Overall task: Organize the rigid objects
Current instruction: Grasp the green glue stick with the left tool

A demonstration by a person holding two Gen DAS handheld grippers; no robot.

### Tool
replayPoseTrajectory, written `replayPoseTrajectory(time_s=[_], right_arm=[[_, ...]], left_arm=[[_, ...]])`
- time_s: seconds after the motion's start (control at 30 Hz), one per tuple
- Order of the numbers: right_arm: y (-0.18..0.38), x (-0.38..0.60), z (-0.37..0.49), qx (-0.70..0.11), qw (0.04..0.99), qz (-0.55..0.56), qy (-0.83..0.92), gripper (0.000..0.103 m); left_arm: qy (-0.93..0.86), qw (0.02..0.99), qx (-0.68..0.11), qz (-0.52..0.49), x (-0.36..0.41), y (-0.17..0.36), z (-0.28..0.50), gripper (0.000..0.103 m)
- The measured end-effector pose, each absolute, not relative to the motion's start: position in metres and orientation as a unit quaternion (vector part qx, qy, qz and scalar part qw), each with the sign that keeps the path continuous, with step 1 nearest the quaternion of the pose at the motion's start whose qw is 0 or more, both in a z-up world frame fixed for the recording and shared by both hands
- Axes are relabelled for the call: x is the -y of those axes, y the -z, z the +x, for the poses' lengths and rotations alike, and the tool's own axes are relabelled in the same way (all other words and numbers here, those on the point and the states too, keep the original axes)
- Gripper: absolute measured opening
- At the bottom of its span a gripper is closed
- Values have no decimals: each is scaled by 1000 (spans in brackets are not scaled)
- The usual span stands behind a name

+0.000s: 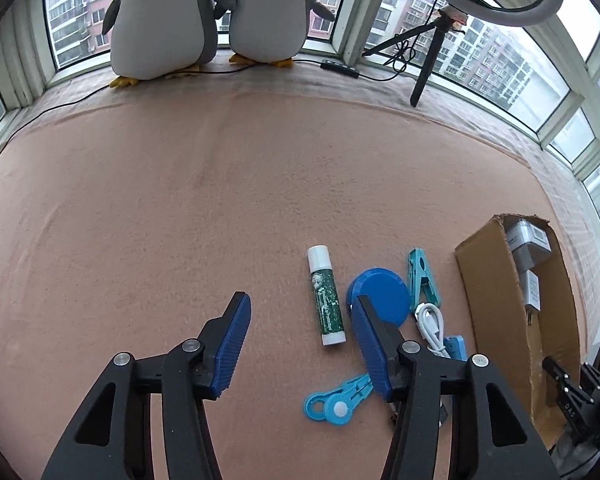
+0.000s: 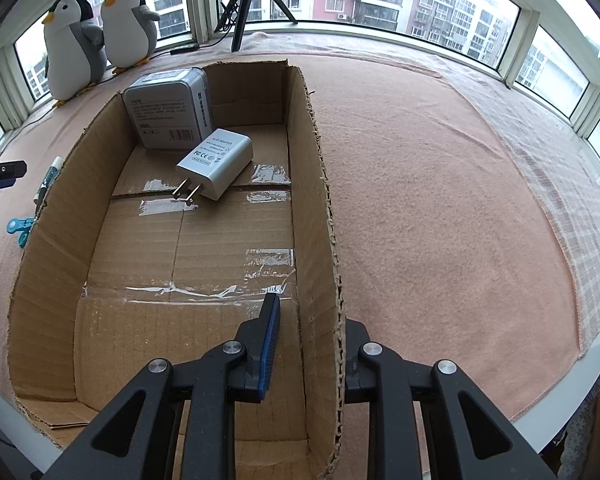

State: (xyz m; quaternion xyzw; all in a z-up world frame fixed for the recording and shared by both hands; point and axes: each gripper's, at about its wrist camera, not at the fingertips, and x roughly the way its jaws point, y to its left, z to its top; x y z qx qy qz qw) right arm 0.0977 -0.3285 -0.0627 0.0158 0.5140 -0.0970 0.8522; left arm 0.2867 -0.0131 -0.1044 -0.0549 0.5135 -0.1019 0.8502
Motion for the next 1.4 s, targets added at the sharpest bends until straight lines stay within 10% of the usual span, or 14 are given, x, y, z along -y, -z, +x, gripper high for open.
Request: replayPoseTrajectory(time_s=[0.43, 1.4], right_arm=[[62, 329, 98, -513, 853, 18, 96, 22], [63, 329, 97, -513, 853, 17, 96, 22]], left_arm=[[96, 835, -540, -49, 40, 123, 324, 28], [90, 839, -537, -22, 33, 115, 306, 16]])
